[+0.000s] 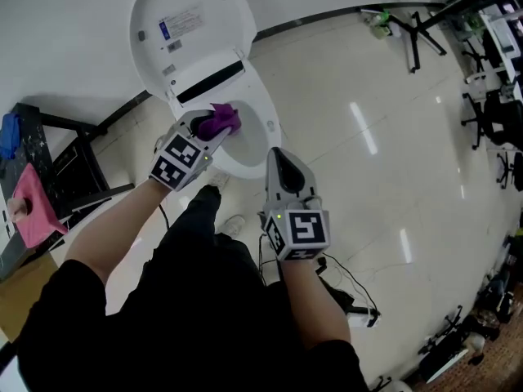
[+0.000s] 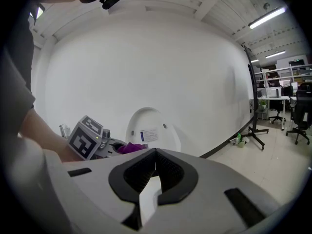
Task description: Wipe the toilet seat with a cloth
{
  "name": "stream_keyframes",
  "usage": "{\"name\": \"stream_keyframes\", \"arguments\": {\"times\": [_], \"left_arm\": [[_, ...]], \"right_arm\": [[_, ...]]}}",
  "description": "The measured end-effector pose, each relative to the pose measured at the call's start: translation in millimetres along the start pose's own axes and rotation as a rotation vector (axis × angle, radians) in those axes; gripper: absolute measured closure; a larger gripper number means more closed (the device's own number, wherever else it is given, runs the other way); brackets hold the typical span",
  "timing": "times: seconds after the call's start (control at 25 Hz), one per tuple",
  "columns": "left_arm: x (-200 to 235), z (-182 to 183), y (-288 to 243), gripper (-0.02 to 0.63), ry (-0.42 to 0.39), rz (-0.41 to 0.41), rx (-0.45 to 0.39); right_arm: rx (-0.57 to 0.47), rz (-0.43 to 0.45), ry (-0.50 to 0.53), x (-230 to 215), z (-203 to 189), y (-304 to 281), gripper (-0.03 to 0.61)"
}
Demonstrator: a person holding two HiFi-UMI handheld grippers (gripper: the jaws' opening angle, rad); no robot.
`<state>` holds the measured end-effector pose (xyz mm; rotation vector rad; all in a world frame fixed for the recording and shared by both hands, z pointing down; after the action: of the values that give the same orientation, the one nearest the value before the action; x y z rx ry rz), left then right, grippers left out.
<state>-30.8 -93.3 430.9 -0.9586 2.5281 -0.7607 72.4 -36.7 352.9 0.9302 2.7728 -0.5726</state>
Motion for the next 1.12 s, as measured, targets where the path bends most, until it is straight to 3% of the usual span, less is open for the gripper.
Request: {"name": "stream_keyframes", "arguments": {"times": [0.28, 0.64, 1.12], "left_arm": [[40.1, -43.7, -129.4, 0.514, 0.026, -0.047, 0.116], [62.1, -130.7, -273.1, 0.514, 0.068, -0.064, 0.266], [60.5, -212.1, -382.8, 0.514, 0.050, -0.044, 0.406]], "right_arm": [[0.062, -0.057, -0.092, -79.0, -42.3, -84.5, 0.561], [0.131, -0.107, -0.242, -147.6, -126.1, -165.2, 0.561], [0.132, -0.120, -0.323, -194.0, -197.9, -208.9, 0.561]]}}
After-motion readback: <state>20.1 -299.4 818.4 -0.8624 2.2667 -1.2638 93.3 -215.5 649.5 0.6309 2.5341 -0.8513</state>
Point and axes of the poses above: the fingertips, and each gripper's own axes: y backward along the fingers, x to its left, z out of its top, the point moved 1 cm from there along y, backward along the fingers, and after that the axes turned 15 degrees about z, right-handed, at the moved point
